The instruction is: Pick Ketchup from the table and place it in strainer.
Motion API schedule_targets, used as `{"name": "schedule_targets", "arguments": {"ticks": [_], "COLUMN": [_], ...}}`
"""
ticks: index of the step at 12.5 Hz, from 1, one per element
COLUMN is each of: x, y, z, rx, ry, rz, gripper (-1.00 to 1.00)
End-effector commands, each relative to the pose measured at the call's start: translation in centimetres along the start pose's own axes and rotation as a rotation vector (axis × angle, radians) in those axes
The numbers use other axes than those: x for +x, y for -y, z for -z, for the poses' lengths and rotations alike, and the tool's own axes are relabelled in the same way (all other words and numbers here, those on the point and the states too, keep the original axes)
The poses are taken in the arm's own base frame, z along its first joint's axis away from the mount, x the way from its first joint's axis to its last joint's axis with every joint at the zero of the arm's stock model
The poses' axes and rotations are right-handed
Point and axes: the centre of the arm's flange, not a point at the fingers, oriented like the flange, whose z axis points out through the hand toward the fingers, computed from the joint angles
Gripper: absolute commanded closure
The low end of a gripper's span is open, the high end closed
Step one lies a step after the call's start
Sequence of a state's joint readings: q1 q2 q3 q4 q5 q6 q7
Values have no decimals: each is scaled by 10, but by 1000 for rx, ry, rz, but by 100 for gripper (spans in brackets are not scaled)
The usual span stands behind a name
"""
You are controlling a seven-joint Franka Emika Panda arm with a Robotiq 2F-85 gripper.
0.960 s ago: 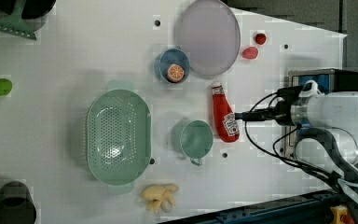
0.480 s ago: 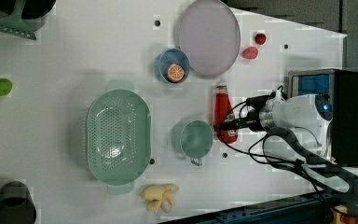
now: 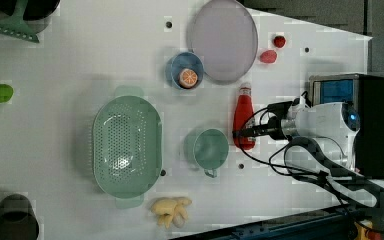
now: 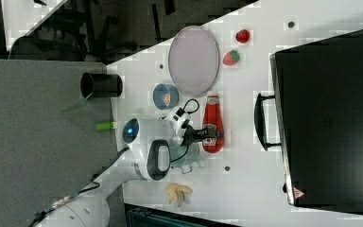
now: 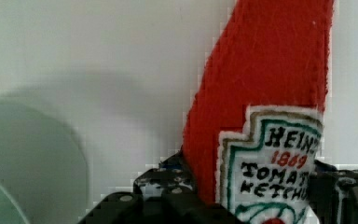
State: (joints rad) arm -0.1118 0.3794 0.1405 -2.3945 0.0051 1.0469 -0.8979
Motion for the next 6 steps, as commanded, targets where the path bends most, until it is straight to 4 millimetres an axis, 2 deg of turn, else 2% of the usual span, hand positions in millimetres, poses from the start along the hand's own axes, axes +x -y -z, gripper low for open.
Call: {"name": "schedule_targets", "arguments": {"ticks": [1,3,6], "x": [17,15,9], "y": [-2,1,12], "z": [56,97,182], "rx": [-21,-29,-45], "ry": [-94,-77,-50], "rz": [33,34,28], "gripper": [-24,-24,-24]}}
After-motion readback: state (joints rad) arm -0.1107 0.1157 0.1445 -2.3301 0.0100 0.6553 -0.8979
